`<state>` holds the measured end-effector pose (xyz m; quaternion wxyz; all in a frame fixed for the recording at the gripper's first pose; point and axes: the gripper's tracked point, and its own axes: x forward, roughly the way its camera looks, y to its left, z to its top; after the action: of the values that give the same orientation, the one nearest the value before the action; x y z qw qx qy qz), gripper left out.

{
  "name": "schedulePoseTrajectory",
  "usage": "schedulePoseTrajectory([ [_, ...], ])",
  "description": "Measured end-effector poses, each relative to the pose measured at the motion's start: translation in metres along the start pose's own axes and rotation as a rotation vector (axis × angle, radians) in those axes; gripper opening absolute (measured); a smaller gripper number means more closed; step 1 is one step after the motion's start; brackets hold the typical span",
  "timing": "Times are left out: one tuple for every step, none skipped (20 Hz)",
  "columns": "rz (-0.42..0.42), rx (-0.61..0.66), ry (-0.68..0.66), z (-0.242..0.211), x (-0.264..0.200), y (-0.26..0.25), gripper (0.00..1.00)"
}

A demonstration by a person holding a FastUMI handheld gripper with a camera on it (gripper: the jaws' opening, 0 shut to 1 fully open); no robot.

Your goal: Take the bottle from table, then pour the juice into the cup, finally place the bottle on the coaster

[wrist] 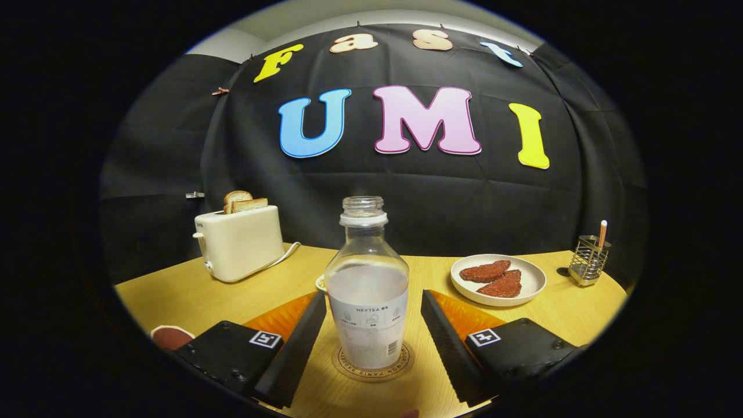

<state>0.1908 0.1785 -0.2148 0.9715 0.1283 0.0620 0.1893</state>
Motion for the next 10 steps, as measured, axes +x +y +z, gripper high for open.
schedulePoseTrajectory([
  [0.001, 0.001, 0.002, 0.001, -0.006, 0.0, 1.0],
  [0.003, 0.001, 0.006, 0.003, -0.014, -0.002, 1.0],
  [0.007, 0.0, 0.007, 0.005, -0.022, -0.003, 1.0],
  [0.009, 0.0, 0.008, 0.009, -0.031, -0.004, 1.0],
  [0.013, -0.003, 0.014, 0.012, -0.04, -0.006, 1.0],
  [0.01, -0.008, 0.019, 0.017, -0.051, -0.008, 1.0],
  [0.006, -0.017, 0.019, 0.024, -0.061, -0.011, 1.0],
  [-0.007, -0.023, 0.01, 0.033, -0.072, -0.016, 1.0],
  [-0.022, -0.032, 0.006, 0.043, -0.084, -0.023, 1.0],
  [-0.041, -0.045, 0.001, 0.052, -0.096, -0.029, 1.0],
])
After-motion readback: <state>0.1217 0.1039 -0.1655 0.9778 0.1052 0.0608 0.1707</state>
